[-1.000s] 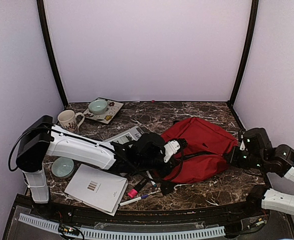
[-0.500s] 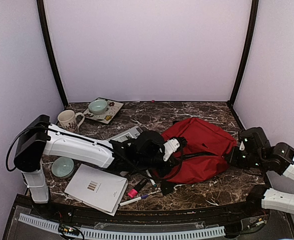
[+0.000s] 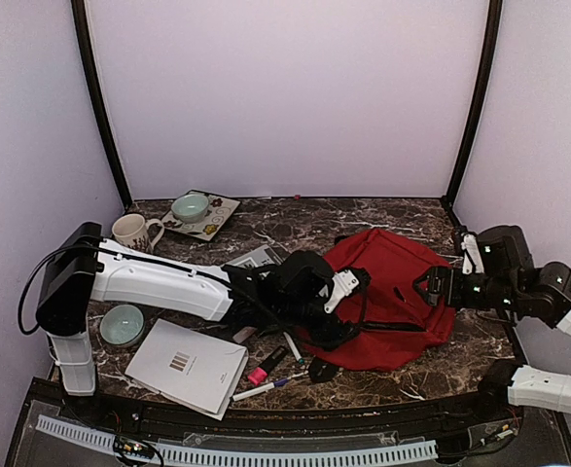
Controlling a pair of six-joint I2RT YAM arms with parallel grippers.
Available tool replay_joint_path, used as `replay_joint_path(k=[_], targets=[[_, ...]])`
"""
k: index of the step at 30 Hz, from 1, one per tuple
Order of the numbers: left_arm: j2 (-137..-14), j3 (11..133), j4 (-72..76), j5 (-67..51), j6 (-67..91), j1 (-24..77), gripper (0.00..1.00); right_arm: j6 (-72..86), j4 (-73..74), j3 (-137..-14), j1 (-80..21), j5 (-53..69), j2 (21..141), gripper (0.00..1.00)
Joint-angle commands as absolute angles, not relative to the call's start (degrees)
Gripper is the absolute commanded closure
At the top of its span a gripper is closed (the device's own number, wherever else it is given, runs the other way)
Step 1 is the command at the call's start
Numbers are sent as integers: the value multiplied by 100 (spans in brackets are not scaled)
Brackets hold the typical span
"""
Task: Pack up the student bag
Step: Unzip the largest pocket of the student bag, then pick up the largest pocket of the bag from the student bag.
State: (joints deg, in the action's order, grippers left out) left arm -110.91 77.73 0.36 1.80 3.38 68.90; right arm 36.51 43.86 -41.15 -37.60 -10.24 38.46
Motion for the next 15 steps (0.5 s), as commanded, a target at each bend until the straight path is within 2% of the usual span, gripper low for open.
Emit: replay_joint_path(k=[1, 8, 15], targets=[[-10466, 7825, -345, 554, 437, 6904, 1, 2794, 3650, -4392, -3735, -246, 3933, 0], [-9783, 8058, -1042, 956, 436, 6841, 2, 2643, 2614, -4822, -3736, 143, 4458, 0], [-9025, 8218, -1521, 1201, 286, 6548, 2, 1495, 3088, -5151, -3744, 544, 5191, 1]])
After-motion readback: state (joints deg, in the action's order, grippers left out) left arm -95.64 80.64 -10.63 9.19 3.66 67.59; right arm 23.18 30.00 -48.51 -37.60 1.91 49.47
